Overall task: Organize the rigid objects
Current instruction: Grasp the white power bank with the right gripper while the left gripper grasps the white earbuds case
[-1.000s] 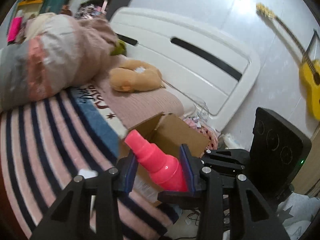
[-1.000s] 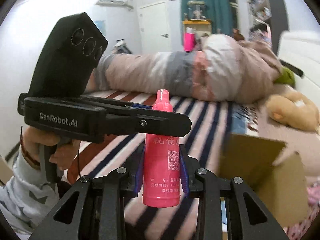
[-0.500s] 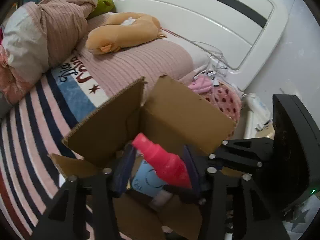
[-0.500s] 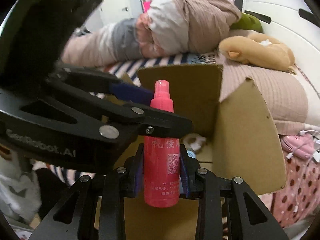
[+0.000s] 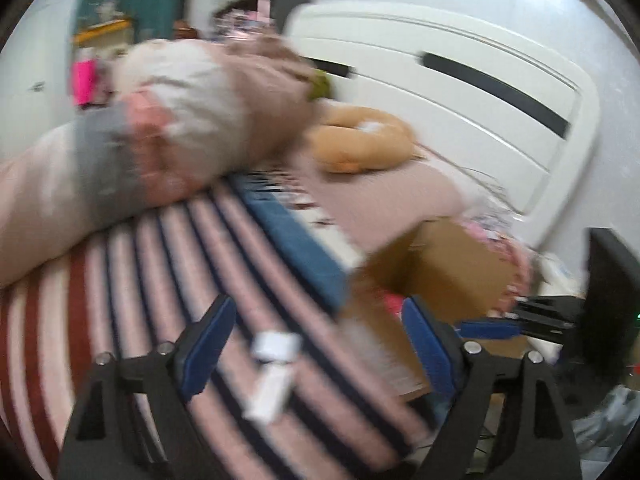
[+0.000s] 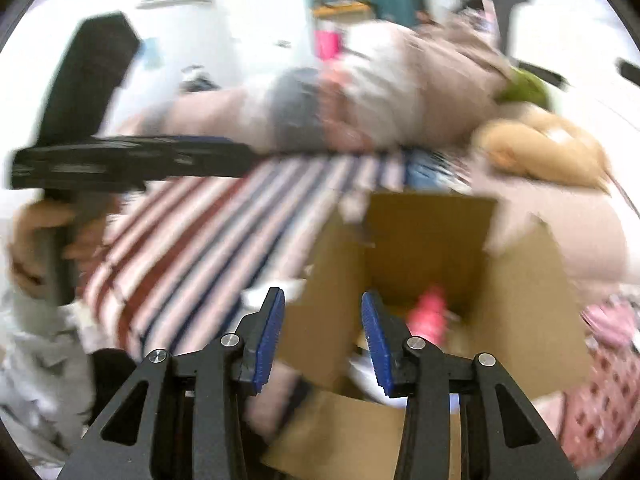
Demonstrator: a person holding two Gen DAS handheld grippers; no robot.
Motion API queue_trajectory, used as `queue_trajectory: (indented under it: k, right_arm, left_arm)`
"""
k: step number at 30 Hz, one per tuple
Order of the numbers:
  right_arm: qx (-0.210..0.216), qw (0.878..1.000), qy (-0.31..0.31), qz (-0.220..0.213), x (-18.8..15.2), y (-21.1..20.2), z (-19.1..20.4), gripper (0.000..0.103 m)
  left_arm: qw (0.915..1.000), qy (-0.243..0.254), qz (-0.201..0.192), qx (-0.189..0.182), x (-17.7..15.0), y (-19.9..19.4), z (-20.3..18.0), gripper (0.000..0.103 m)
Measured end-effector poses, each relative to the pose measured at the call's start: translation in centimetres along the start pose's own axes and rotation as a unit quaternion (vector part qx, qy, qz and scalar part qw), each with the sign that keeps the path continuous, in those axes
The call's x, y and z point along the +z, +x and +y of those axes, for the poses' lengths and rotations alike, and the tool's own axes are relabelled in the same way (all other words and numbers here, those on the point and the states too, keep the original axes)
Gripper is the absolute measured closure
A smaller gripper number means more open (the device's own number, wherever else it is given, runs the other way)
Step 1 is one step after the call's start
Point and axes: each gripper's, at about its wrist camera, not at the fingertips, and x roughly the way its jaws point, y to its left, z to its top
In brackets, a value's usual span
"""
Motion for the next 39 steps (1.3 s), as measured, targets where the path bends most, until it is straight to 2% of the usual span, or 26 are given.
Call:
queue_trajectory:
  k: [1, 3, 5, 8, 9, 10, 12, 16, 20, 22, 24, 26, 28, 30, 35, 39]
  right_arm:
    - [0.017, 1.000, -0.013, -0.004, 0.4, 0.3, 1.5, 0.067]
    - [0.056, 0.998, -0.037, -0.001, 1.0, 1.6, 4.6, 0.057]
    - [0.076, 0.996, -0.049, 0.005, 1.1, 3.5, 7.0, 0.052]
    - [0.078, 0.995, -0.045, 0.040, 0.3, 7.6, 9.2, 0.048]
    - [0.077, 0.995, -0.040, 0.052, -0.1, 8.8, 9.5, 0.042]
    - [0.075, 0.994, -0.034, 0.067, -0.6, 10.4, 9.6, 0.039]
    - [0.058, 0.993, -0.014, 0.104, -1.8, 13.7, 9.2, 0.039]
    - [0.029, 0.987, 0.040, 0.150, -2.8, 18.6, 6.6, 0.038]
    - [0.004, 0.984, 0.089, 0.156, -2.5, 22.2, 4.0, 0.038]
    - [-0.006, 0.984, 0.084, 0.157, -1.9, 23.5, 3.9, 0.030]
    - [-0.022, 0.986, 0.060, 0.152, -1.5, 24.4, 4.3, 0.030]
    - [-0.049, 0.987, 0.032, 0.148, -1.3, 25.7, 4.8, 0.032]
    - [-0.065, 0.987, 0.011, 0.148, -1.6, 26.1, 5.1, 0.059]
    - [-0.065, 0.987, -0.019, 0.147, -1.8, 25.6, 5.7, 0.071]
    - [-0.085, 0.981, -0.092, 0.150, -4.3, 21.9, 6.7, 0.072]
    - [-0.108, 0.977, -0.116, 0.142, -6.4, 19.8, 6.9, 0.072]
  left_arm:
    - [0.9998, -0.010, -0.002, 0.018, -1.0, -0.6, 1.7, 0.017]
    - [0.9987, -0.023, 0.001, 0.044, -3.0, -0.9, 4.4, 0.017]
    - [0.9972, -0.039, 0.008, 0.063, -5.2, -0.5, 6.9, 0.016]
    - [0.9963, -0.065, 0.012, 0.055, -8.6, 1.1, 10.1, 0.016]
    - [0.9963, -0.071, 0.012, 0.048, -9.2, 1.4, 10.7, 0.016]
    - [0.9960, -0.079, 0.012, 0.038, -10.1, 2.3, 11.5, 0.016]
    - [0.9956, -0.087, 0.021, 0.028, -11.2, 4.0, 12.5, 0.017]
    - [0.9953, -0.073, 0.032, 0.054, -12.1, 6.1, 12.8, 0.017]
    - [0.9946, -0.079, 0.040, 0.053, -12.5, 7.1, 13.6, 0.017]
    - [0.9932, -0.087, 0.043, 0.064, -12.7, 7.2, 14.1, 0.017]
    - [0.9927, -0.094, 0.040, 0.064, -12.8, 7.0, 14.4, 0.017]
    - [0.9924, -0.102, 0.036, 0.059, -12.8, 6.9, 14.8, 0.017]
    - [0.9922, -0.107, 0.035, 0.052, -12.7, 7.2, 15.0, 0.017]
    - [0.9925, -0.108, 0.039, 0.042, -12.4, 7.9, 15.0, 0.017]
    - [0.9949, -0.078, 0.063, 0.008, -11.3, 11.4, 12.4, 0.017]
    - [0.9961, -0.029, 0.080, -0.023, -9.6, 15.5, 8.4, 0.017]
